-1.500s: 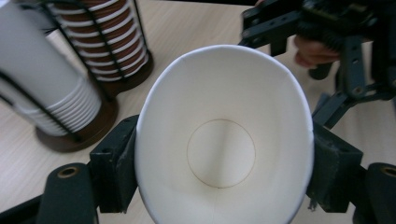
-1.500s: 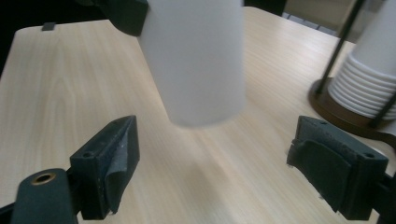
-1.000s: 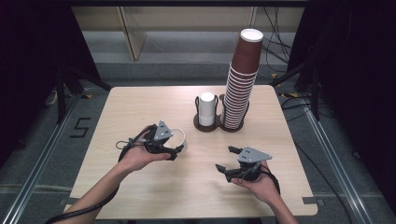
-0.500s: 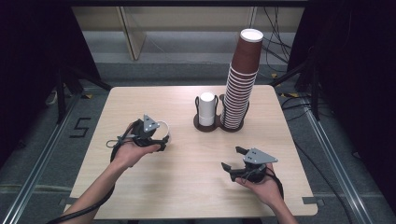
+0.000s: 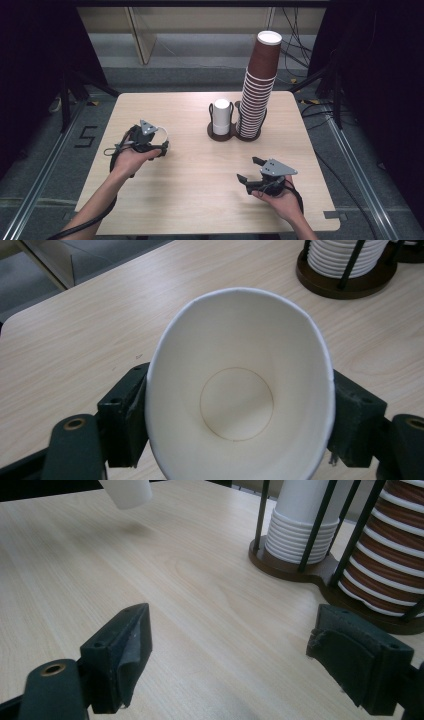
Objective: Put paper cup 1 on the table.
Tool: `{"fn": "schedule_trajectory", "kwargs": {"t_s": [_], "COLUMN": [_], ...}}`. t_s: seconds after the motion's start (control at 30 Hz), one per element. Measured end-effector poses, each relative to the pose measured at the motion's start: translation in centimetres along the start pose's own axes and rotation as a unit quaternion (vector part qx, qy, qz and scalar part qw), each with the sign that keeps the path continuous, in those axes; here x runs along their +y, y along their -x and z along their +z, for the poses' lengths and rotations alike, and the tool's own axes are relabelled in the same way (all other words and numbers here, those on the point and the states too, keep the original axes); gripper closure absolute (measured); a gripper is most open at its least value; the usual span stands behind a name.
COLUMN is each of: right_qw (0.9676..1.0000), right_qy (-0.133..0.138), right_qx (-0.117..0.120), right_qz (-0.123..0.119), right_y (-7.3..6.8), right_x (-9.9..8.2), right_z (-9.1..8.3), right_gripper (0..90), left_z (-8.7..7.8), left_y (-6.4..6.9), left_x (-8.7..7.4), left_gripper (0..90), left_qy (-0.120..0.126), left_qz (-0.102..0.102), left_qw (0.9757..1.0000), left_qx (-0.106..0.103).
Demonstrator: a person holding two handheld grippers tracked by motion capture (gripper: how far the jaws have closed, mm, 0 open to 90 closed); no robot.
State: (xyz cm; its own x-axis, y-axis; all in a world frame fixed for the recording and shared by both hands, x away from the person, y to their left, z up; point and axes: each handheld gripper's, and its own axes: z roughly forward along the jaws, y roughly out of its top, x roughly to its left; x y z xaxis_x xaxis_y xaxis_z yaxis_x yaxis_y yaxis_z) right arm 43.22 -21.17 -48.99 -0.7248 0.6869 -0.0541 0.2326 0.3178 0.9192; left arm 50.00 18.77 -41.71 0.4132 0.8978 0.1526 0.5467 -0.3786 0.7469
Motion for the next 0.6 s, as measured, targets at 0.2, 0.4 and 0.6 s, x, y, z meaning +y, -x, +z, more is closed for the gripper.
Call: {"fn": "schedule_trajectory", "kwargs": {"t_s": [0.2, 0.4, 0.6], "right_qw": [0.9999, 1.0, 0.9999], "right_qy": [0.006, -0.004, 0.003], "right_qx": [-0.009, -0.008, -0.012], "right_qz": [-0.004, 0.0, -0.01], "right_y": [0.3, 0.3, 0.1], "right_x": [0.0, -0.1, 0.1], "right_z": [0.1, 0.2, 0.5], "right_gripper": [17.0, 17.0, 17.0], "left_z": [0.7, 1.8, 2.4], "left_y": [-1.0, -1.8, -2.7], "left_x": [0.2, 0.7, 1.0], "left_gripper": [24.2, 24.2, 24.1], "left_qy": [-0.014, -0.031, -0.044], "left_qz": [-0.015, -0.023, -0.028], "left_qw": [0.9996, 0.9987, 0.9978], "left_qx": [0.019, 0.034, 0.042]}}
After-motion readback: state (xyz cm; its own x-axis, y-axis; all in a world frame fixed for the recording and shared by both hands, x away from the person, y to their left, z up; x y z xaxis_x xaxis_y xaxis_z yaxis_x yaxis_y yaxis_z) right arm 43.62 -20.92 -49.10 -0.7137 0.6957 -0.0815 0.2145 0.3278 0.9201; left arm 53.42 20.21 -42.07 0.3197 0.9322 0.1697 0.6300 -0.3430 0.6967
